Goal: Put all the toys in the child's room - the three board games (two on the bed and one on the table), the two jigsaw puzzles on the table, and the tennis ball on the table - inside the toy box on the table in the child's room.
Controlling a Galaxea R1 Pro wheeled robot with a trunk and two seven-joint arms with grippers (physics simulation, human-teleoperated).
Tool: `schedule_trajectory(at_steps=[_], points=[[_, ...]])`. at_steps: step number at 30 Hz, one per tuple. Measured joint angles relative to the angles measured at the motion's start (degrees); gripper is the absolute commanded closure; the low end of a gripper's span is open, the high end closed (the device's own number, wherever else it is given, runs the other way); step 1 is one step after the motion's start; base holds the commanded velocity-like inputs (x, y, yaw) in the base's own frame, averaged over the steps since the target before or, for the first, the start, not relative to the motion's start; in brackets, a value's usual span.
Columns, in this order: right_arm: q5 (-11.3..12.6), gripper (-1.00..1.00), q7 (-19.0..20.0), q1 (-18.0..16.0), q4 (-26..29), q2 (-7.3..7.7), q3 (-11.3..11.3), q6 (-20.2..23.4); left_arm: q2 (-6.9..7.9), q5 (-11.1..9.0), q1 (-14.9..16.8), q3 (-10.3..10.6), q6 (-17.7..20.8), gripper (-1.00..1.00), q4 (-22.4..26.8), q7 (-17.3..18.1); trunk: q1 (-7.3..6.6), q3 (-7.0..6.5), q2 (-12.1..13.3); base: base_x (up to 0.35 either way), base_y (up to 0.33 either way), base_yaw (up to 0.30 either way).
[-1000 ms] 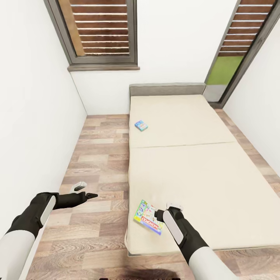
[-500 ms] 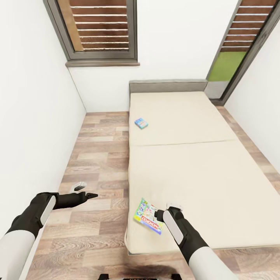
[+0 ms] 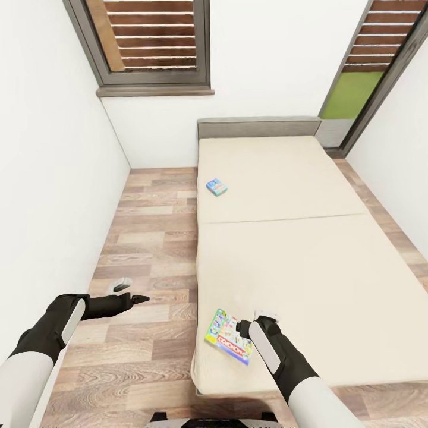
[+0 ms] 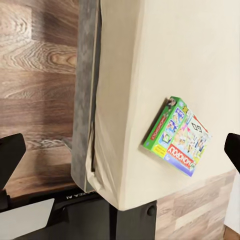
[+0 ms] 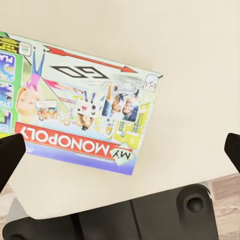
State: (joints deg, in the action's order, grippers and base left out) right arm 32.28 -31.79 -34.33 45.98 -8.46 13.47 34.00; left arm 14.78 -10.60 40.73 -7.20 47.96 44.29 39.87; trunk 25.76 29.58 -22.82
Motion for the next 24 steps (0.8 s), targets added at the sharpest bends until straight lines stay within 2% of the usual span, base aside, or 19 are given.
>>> schedule_trajectory(at_steps=[8, 24], points=[[-0.1, -1.0, 0.0, 0.0, 0.0, 0.07, 0.1, -0.2, -0.01, 0.0, 0.0, 0.0, 0.0, -1.0, 0.0, 0.0, -0.02, 0.68, 0.0, 0.074, 0.019, 0.0], [-0.2, -1.0, 0.0, 0.0, 0.1, 0.05, 0.1, -0.2, -0.01, 0.0, 0.0, 0.1, 0.0, -1.0, 0.0, 0.0, -0.01, 0.79, 0.0, 0.02, 0.006, 0.0]])
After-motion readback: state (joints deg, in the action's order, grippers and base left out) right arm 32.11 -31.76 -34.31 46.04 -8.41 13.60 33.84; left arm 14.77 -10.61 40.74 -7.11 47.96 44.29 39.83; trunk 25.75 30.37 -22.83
